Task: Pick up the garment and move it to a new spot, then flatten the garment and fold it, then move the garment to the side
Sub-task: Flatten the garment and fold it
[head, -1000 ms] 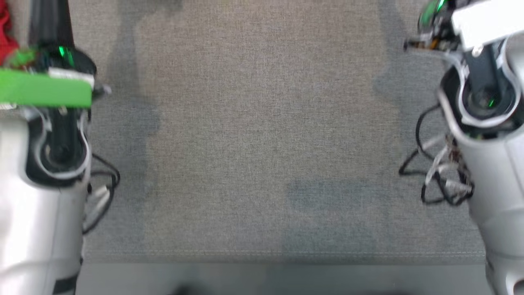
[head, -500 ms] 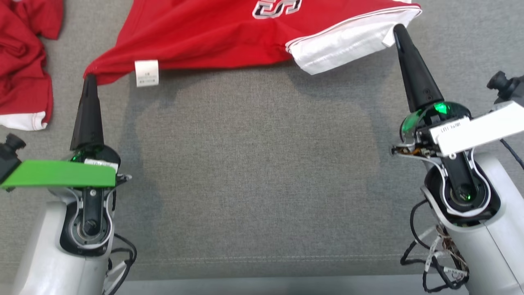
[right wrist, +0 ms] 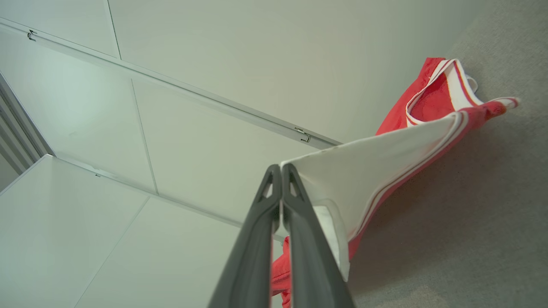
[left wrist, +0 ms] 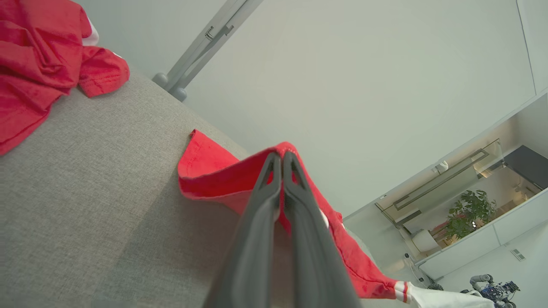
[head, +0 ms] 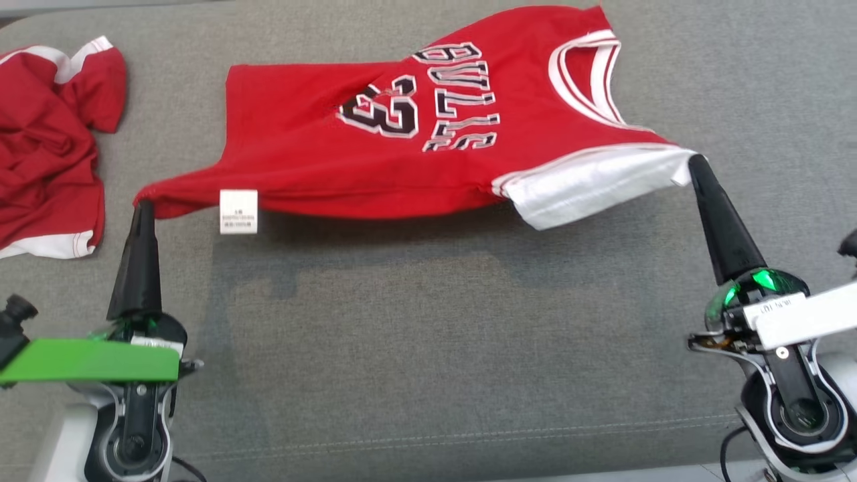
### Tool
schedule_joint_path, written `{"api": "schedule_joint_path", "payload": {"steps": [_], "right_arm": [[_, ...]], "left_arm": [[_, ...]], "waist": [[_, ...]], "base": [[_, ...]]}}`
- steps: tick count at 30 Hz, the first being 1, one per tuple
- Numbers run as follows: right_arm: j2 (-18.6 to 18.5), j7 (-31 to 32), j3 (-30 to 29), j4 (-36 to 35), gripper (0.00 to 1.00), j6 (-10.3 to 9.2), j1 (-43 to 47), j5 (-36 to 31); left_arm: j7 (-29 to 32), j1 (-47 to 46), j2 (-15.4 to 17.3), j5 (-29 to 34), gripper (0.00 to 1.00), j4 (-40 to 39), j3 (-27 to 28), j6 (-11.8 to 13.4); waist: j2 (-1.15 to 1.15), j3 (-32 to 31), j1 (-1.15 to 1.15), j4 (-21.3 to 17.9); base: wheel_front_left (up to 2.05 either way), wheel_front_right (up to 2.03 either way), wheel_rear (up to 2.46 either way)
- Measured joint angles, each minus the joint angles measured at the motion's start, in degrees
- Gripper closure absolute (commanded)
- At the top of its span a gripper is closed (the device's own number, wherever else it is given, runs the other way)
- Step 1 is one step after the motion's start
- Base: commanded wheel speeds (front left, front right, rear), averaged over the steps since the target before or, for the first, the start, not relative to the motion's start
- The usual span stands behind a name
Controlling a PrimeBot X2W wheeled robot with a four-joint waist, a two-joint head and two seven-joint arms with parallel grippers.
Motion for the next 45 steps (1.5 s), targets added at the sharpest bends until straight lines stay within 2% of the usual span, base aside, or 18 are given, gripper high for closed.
{"api": "schedule_joint_path", "payload": {"steps": [8, 14, 25, 37, 45], "right_arm": [[-2.01, -0.63, -2.21, -2.49, 1.00, -1.45, 7.11, 0.59], [-2.86, -0.73, -3.12, -3.13, 1.00, -1.92, 11.31, 1.07], [-5.22, -0.69, -3.05, -2.80, 1.00, -2.43, 18.81, 1.57], [-8.70, 0.97, -1.53, 0.96, 1.00, -3.00, 26.19, 1.11], [-9.07, 0.97, -1.64, 3.20, 1.00, -3.01, 27.72, 0.88]], "left_arm": [[0.12, 4.79, 0.51, -0.42, 1.00, -2.45, -0.55, 0.00], [2.22, 6.49, 1.51, -0.35, 1.00, -4.24, -2.97, 0.18], [4.30, 12.88, 3.64, 1.38, 1.00, -3.82, -4.52, 3.58], [5.10, 14.54, 4.24, 1.43, 1.00, -5.79, -4.19, 5.10], [6.22, 16.42, 4.28, 1.62, 1.00, -5.72, -5.73, 6.10]], "waist": [[0.00, -1.69, 0.00, -1.70], [0.00, -1.75, 0.00, -1.91], [0.00, -2.29, 0.00, -1.33], [0.00, -1.69, 0.00, -0.35], [0.00, -1.08, 0.00, -0.24]], "base": [[0.00, 0.00, 0.00], [0.00, 0.00, 0.00], [0.00, 0.00, 0.00], [0.00, 0.00, 0.00], [0.00, 0.00, 0.00]]}}
